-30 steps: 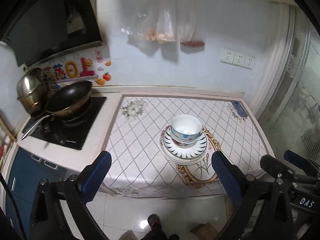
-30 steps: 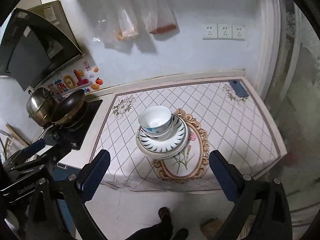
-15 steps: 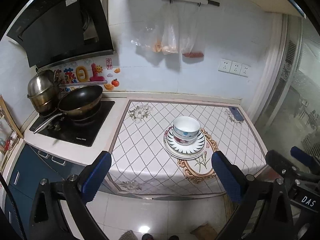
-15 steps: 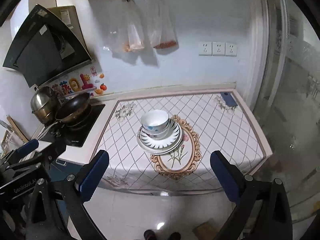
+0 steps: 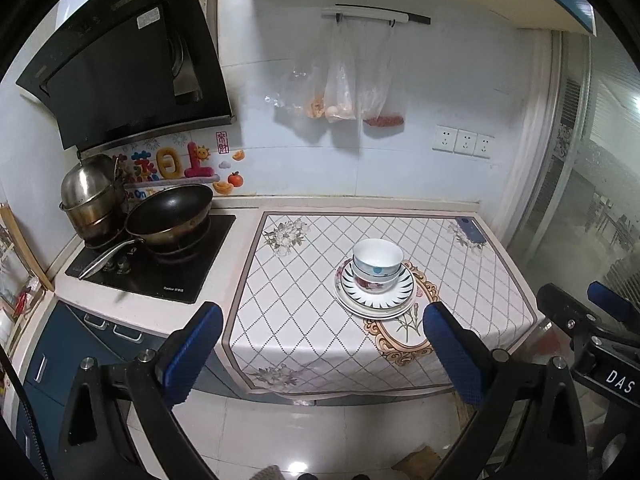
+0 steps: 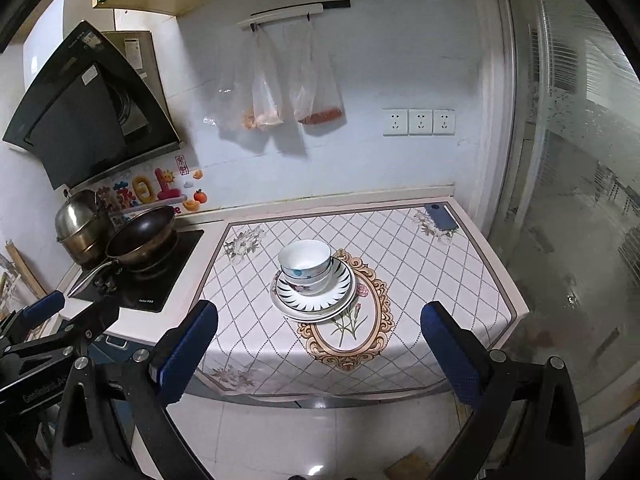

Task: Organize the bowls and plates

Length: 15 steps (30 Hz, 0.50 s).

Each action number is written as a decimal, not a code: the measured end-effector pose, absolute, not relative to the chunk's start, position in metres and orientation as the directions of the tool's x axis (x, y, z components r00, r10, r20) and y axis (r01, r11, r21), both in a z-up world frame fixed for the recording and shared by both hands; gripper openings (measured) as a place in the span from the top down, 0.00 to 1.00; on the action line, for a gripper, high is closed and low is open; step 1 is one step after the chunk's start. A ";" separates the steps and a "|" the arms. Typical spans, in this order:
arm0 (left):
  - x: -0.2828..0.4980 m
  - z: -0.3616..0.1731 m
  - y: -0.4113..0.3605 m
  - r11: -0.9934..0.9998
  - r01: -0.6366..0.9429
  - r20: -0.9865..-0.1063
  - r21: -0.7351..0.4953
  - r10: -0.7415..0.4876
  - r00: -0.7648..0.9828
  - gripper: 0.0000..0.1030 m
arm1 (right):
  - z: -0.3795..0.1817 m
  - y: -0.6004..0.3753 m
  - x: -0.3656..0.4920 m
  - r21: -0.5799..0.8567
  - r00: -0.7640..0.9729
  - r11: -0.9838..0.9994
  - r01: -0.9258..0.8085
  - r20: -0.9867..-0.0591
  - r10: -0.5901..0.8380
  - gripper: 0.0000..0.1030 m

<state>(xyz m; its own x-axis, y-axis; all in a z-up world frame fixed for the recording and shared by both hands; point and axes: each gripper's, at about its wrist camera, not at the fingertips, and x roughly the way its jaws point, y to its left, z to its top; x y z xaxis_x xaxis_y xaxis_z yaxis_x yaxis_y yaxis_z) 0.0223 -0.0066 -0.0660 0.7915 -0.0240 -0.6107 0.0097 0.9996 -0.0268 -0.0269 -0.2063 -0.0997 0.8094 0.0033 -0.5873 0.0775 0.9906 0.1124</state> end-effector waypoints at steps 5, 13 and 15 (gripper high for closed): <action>0.020 -0.067 -0.004 0.999 0.022 -0.610 -0.030 -0.036 0.792 0.00 | -0.101 -0.204 -0.029 0.106 0.805 0.991 0.080 -0.593 -0.002 0.00; 0.021 -0.067 -0.003 0.999 0.039 -0.612 -0.036 -0.053 0.789 0.00 | -0.103 -0.199 -0.032 0.106 0.800 0.991 0.086 -0.601 -0.005 0.00; 0.022 -0.067 -0.003 0.998 0.040 -0.613 -0.041 -0.056 0.788 0.00 | -0.102 -0.200 -0.032 0.104 0.801 0.990 0.091 -0.599 -0.011 0.00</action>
<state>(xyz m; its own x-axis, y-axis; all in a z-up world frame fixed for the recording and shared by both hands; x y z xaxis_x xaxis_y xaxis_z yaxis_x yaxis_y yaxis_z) 0.0219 -0.0028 -0.0673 0.7879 -0.0562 -0.6132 0.0396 0.9984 -0.0406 -0.0324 -0.1999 -0.1020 0.8010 -0.0110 -0.5985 0.0912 0.9904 0.1040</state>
